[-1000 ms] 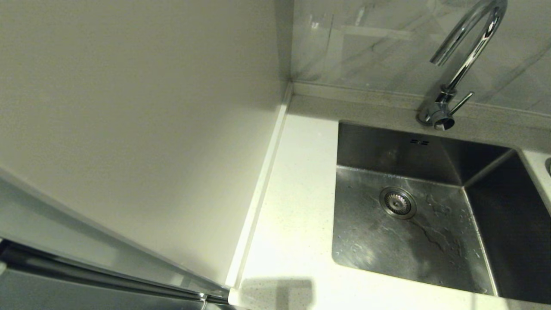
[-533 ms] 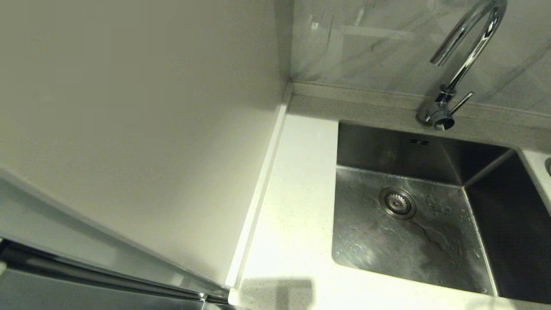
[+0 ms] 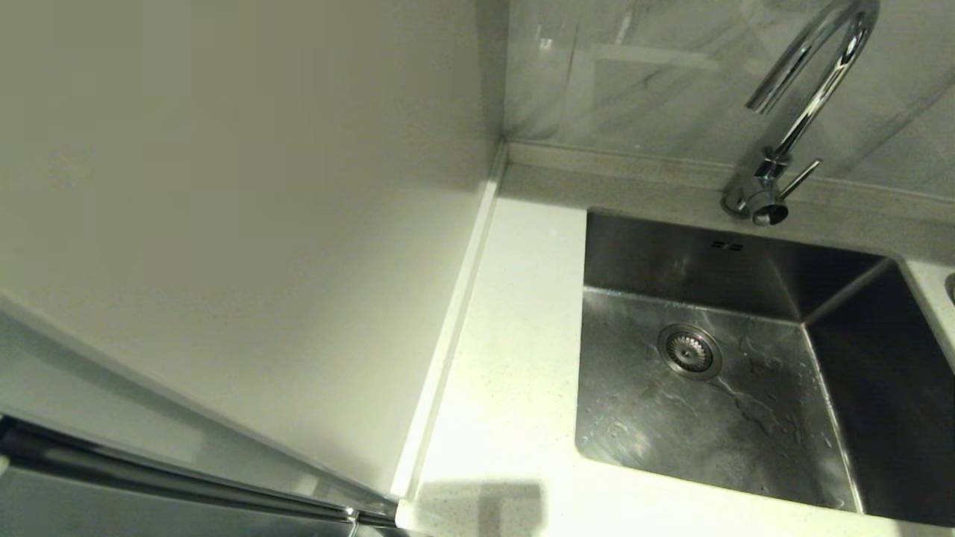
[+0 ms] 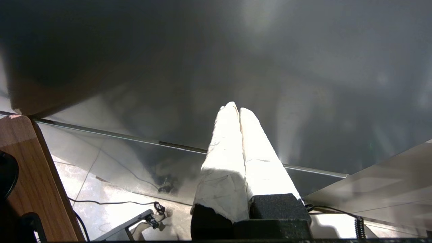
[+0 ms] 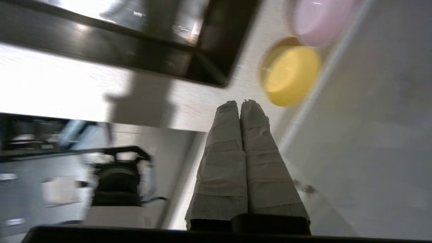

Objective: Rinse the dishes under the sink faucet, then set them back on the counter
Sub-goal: Put a bowl into the sink

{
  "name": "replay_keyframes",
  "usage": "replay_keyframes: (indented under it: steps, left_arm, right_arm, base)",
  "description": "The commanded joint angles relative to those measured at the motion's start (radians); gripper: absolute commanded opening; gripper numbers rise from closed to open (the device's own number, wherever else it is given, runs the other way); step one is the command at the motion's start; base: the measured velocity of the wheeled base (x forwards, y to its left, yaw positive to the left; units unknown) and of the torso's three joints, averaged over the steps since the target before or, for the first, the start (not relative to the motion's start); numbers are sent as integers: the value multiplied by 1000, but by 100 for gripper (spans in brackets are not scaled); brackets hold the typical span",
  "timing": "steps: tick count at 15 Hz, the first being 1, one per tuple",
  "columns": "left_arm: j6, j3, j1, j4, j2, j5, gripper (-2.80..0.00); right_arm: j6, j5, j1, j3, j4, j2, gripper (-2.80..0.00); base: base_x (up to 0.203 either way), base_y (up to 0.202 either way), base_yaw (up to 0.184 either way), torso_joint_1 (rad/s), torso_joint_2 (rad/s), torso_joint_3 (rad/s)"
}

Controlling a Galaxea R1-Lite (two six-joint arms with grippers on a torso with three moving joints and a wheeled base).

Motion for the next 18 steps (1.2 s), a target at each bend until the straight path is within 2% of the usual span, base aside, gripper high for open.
replay_keyframes:
  steps: [1, 4, 5, 7, 9, 11, 12, 14, 15, 18]
  left_arm:
    - [0, 3, 0, 0, 0, 0, -280]
    - [0, 3, 0, 0, 0, 0, -280]
    - [0, 3, 0, 0, 0, 0, -280]
    - [0, 3, 0, 0, 0, 0, -280]
    - [0, 3, 0, 0, 0, 0, -280]
    - [0, 3, 0, 0, 0, 0, -280]
    - [0, 3, 0, 1, 0, 0, -280]
    - [0, 3, 0, 0, 0, 0, -280]
    - [0, 3, 0, 0, 0, 0, -280]
    - [0, 3, 0, 0, 0, 0, -280]
  right_arm:
    - [52, 72, -5, 0, 10, 83, -280]
    - [157, 136, -8, 1, -39, 162, -280]
    - [210, 157, -23, 1, -87, 185, -280]
    - [240, 177, -83, 2, -205, 221, -280]
    - [208, 195, -159, 2, -409, 288, -280]
    - [136, 218, -255, 1, -630, 386, -280]
    - [96, 237, -304, 0, -684, 427, -280]
    - [48, 262, -364, 1, -706, 488, -280]
    - [44, 274, -394, 2, -673, 494, -280]
    - [-9, 351, -483, 1, -664, 519, -280]
  base:
    - [0, 0, 0, 0, 0, 0]
    - [0, 0, 0, 0, 0, 0]
    - [0, 0, 0, 0, 0, 0]
    - [0, 0, 0, 0, 0, 0]
    - [0, 0, 0, 0, 0, 0]
    - [0, 0, 0, 0, 0, 0]
    - [0, 0, 0, 0, 0, 0]
    - [0, 0, 0, 0, 0, 0]
    - [0, 0, 0, 0, 0, 0]
    - [0, 0, 0, 0, 0, 0]
